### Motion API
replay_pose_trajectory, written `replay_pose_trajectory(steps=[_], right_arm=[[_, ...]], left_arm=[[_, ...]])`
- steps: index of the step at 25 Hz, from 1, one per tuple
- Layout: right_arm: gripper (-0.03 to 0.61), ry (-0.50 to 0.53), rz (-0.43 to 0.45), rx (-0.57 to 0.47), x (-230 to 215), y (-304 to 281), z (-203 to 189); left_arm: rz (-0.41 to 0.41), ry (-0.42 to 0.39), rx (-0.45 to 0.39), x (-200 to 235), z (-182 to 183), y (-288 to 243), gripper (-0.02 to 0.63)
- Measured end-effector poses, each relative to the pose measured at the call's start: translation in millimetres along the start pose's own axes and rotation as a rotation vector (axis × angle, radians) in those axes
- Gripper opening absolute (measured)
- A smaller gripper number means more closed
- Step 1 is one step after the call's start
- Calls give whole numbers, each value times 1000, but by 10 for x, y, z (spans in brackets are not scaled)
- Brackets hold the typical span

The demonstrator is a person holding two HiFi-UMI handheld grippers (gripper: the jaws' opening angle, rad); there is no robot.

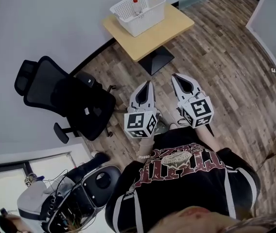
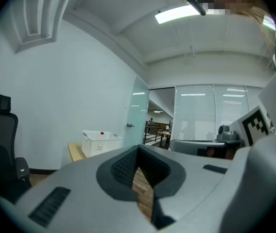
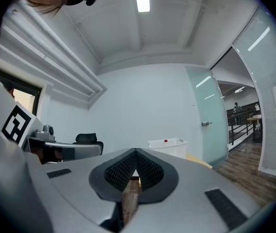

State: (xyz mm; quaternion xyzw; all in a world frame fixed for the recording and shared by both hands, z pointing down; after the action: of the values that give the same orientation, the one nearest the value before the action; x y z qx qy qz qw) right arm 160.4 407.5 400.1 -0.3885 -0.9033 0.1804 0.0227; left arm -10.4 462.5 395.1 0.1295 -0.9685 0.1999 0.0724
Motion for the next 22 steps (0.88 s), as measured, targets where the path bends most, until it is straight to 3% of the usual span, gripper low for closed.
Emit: replay_pose_trajectory(steps=[22], right_arm=[[17,-21,-85,-10,-302,-1021,372]], left_arm=[[-90,-42,6,803,496,-873,48]])
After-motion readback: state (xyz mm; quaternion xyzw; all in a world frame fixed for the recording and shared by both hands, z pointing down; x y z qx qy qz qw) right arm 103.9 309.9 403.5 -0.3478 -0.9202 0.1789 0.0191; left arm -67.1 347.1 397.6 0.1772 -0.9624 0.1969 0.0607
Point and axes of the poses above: the fingertips, and each gripper's own axes: y backward along the fingers, x to its left, z out of its top, the point moved 9 cm from there along y, backward along the fingers, and after that the axes turned 15 degrees about x, right-handed, at the moved point
